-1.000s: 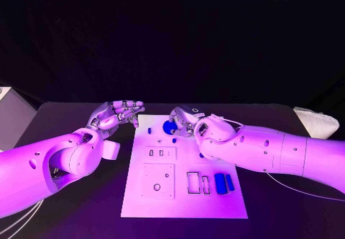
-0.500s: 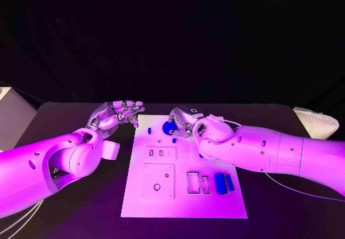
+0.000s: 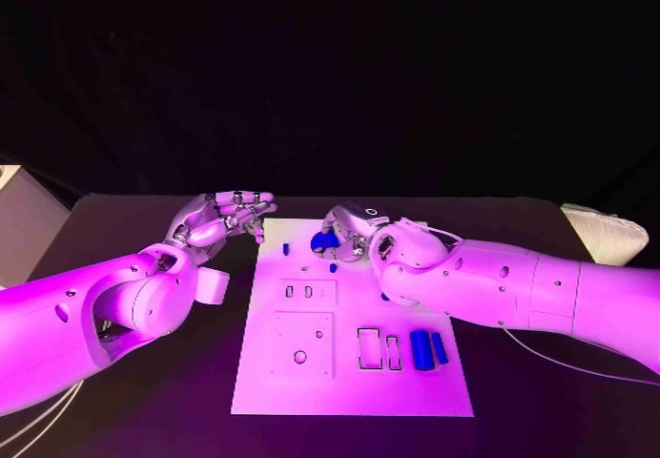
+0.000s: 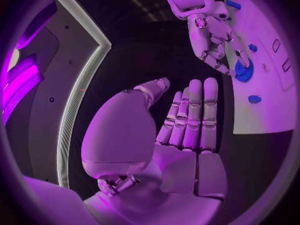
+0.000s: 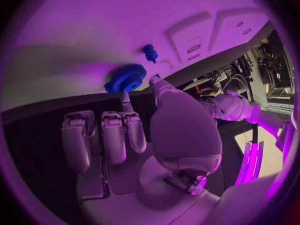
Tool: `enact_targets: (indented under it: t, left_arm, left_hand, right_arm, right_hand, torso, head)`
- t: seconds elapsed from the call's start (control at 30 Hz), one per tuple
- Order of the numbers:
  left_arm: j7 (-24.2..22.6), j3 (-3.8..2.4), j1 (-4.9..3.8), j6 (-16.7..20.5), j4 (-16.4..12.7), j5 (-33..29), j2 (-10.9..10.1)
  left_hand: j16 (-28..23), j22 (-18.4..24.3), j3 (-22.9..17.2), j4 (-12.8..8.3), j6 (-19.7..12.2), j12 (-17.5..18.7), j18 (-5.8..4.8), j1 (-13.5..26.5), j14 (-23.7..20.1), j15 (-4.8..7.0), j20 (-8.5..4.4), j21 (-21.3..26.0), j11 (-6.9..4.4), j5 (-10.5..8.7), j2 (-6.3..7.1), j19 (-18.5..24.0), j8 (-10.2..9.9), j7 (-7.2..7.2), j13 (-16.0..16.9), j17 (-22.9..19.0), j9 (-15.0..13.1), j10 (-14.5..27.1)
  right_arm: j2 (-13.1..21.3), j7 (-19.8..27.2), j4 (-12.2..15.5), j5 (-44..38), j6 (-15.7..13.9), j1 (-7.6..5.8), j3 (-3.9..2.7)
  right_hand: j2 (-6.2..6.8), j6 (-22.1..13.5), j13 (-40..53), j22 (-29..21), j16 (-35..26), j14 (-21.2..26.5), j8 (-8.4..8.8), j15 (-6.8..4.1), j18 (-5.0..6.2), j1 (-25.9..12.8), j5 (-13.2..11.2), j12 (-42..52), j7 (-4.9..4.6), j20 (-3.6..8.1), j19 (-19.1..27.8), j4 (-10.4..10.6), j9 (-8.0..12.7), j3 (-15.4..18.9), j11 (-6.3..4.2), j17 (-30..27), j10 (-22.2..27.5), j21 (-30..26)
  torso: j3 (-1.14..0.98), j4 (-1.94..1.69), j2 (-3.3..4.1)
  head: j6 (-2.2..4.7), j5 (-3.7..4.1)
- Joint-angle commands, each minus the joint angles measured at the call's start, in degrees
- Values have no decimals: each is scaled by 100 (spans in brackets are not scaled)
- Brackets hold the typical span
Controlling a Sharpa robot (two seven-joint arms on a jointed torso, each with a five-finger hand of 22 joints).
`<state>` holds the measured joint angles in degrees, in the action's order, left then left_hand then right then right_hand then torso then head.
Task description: Assemble the parts on the task board
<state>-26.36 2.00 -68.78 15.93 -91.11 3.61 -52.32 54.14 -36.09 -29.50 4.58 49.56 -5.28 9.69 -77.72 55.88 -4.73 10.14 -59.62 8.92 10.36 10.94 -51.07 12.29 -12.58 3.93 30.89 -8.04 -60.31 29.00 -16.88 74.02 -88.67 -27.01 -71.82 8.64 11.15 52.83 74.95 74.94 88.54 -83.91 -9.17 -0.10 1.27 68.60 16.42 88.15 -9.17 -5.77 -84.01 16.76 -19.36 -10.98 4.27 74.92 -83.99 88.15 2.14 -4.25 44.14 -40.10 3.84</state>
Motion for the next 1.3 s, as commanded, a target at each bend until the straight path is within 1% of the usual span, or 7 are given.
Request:
enact_targets:
  t: [0.03,0.37,0.5,0.53,0.93,1.13,1.3]
  left_arm:
    - [-28,-5,-6,-86,-7,12,11]
    - [-27,-5,-6,-84,-5,12,8]
    - [-27,-5,-6,-82,-4,12,6]
    - [-28,-5,-6,-82,-4,12,4]
    - [-24,-5,-6,-73,4,12,-12]
    - [-23,-5,-6,-67,9,12,-16]
    - [-23,-4,-6,-65,13,12,-18]
  left_hand:
    - [37,-6,-43,-5,-40,18,90,24,-21,-1,4,-9,4,-37,-14,33,23,-9,5,-2,-8,2]
    - [37,-6,-43,-5,-40,18,90,24,-21,-1,4,-9,4,-37,-14,33,23,-9,5,-2,-8,2]
    - [37,-6,-43,-5,-40,18,90,24,-21,-1,4,-9,4,-37,-14,33,23,-9,5,-2,-8,2]
    - [37,-6,-43,-5,-40,18,90,24,-21,-1,4,-9,4,-37,-14,33,23,-9,5,-2,-8,2]
    - [37,-6,-43,-5,-40,18,90,24,-21,-1,4,-9,4,-37,-14,33,23,-9,5,-2,-8,2]
    - [37,-6,-43,-5,-40,18,90,24,-21,-1,4,-9,4,-37,-14,33,23,-9,5,-2,-8,2]
    - [37,-6,-43,-5,-40,18,90,24,-21,-1,4,-9,4,-37,-14,33,23,-9,5,-2,-8,2]
  right_arm:
    - [0,95,-8,68,245,10,7]
    - [18,44,-23,75,386,10,15]
    - [54,19,-13,72,413,10,17]
    - [80,13,6,71,419,10,18]
    - [298,-29,244,70,365,17,22]
    - [412,-59,359,68,193,17,23]
    - [599,-47,519,74,-210,17,19]
  right_hand:
    - [-2,-12,1301,1297,18,-506,25,32,-66,-46,28,-18,0,-38,-477,4,4,30,20,1027,-397,-11]
    - [-109,16,1314,1311,23,-509,21,28,-69,-82,49,-6,9,-37,-485,3,4,28,14,1044,-409,1]
    - [-109,16,1314,1311,23,-509,21,28,-69,-82,49,-6,9,-37,-485,3,4,28,14,1044,-409,1]
    - [-130,25,1324,1319,27,-512,18,27,-71,-91,53,4,12,-36,-489,2,3,24,12,1057,-420,8]
    - [-178,61,1343,1333,33,-517,5,21,-75,-139,71,22,21,-32,-497,5,-1,19,3,1079,-438,20]
    - [-209,73,1344,1337,32,-516,4,17,-76,-196,85,23,25,-29,-500,7,0,20,-1,1074,-440,24]
    - [-257,98,1349,1341,34,-517,-3,11,-77,-228,135,28,34,-24,-502,-1,-1,-7,-8,1080,-445,27]
  torso:
    - [-5,-1,-3]
    - [-8,0,-2]
    - [-11,-2,-4]
    - [-7,-3,-6]
    - [-11,-6,-4]
    - [-7,-3,-5]
    - [-9,4,-8]
  head:
    - [-10,3]
    - [-15,0]
    - [-24,1]
    - [-25,0]
    - [-41,-14]
    - [-43,-20]
    - [-32,-24]
